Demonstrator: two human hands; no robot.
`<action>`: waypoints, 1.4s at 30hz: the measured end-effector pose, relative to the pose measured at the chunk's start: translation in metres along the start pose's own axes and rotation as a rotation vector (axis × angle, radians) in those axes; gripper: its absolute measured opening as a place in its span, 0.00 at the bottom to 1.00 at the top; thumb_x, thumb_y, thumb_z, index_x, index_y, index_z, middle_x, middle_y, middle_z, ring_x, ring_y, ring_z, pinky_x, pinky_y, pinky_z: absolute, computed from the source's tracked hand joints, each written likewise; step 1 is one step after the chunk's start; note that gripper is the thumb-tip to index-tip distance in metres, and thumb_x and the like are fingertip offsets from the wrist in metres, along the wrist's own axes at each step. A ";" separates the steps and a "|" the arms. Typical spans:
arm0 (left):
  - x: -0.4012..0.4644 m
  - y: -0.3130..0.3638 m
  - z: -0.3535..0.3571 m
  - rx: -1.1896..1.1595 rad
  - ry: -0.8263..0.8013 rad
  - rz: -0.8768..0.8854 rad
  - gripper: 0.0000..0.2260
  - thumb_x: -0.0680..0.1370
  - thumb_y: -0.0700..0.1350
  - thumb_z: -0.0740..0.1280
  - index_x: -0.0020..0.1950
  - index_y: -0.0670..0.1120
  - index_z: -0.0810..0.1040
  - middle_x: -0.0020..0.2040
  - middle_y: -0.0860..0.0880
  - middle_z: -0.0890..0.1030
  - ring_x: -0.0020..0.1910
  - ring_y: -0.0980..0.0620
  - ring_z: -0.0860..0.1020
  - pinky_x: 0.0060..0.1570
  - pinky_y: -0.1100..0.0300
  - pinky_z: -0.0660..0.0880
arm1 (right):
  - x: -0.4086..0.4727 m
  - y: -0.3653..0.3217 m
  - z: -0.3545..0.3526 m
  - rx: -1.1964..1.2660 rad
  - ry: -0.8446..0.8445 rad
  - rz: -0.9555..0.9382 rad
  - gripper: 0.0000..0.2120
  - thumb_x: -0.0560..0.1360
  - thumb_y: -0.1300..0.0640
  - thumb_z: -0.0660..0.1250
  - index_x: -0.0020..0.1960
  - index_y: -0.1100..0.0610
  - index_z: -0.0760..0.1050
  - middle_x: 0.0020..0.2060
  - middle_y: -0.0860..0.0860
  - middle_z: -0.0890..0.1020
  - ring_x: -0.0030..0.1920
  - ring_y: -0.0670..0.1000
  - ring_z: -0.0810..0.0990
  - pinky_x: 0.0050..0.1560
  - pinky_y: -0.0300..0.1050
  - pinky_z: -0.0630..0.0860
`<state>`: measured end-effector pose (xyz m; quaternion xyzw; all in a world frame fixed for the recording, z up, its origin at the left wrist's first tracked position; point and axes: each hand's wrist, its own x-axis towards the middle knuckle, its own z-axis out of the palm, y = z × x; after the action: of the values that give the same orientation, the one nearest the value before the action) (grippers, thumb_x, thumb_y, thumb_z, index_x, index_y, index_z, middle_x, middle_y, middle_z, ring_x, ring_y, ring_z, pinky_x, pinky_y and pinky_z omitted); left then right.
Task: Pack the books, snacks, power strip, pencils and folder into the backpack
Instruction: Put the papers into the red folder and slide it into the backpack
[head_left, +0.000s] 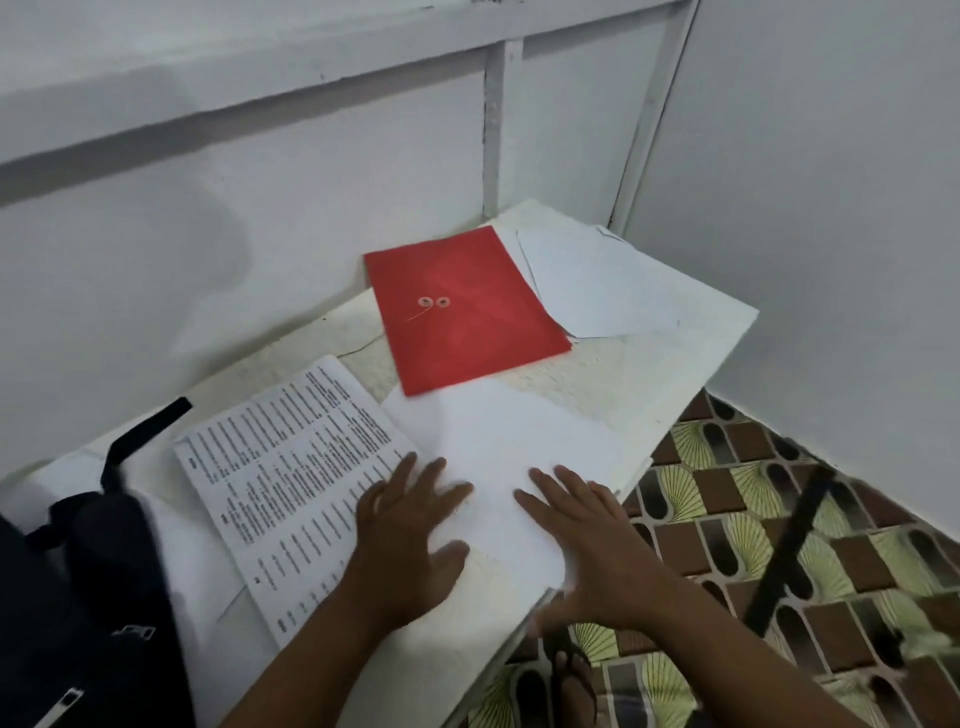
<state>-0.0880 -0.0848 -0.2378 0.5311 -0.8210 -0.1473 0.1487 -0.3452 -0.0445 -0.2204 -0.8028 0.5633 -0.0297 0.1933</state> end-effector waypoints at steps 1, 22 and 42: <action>0.001 0.003 0.003 -0.023 -0.021 0.017 0.26 0.73 0.60 0.65 0.71 0.63 0.71 0.78 0.57 0.62 0.80 0.54 0.50 0.74 0.50 0.45 | -0.003 0.003 0.000 -0.007 -0.002 -0.007 0.59 0.58 0.22 0.68 0.80 0.39 0.45 0.78 0.38 0.38 0.77 0.43 0.31 0.75 0.48 0.35; 0.046 0.052 -0.067 -0.526 0.380 0.082 0.06 0.80 0.48 0.68 0.47 0.49 0.83 0.37 0.61 0.81 0.38 0.65 0.81 0.34 0.74 0.73 | 0.032 -0.021 -0.115 0.369 1.012 -0.135 0.14 0.75 0.49 0.72 0.56 0.56 0.82 0.55 0.48 0.83 0.59 0.44 0.79 0.62 0.42 0.73; 0.019 0.017 -0.146 -1.007 0.876 -0.645 0.11 0.80 0.38 0.67 0.57 0.52 0.82 0.52 0.53 0.86 0.51 0.51 0.85 0.48 0.55 0.81 | 0.181 -0.054 -0.120 1.137 0.055 -0.175 0.11 0.76 0.65 0.71 0.57 0.56 0.79 0.49 0.50 0.87 0.49 0.52 0.86 0.48 0.48 0.84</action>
<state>-0.0509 -0.1081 -0.0961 0.6237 -0.3226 -0.3169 0.6376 -0.2633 -0.2283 -0.1217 -0.6152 0.3953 -0.3646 0.5764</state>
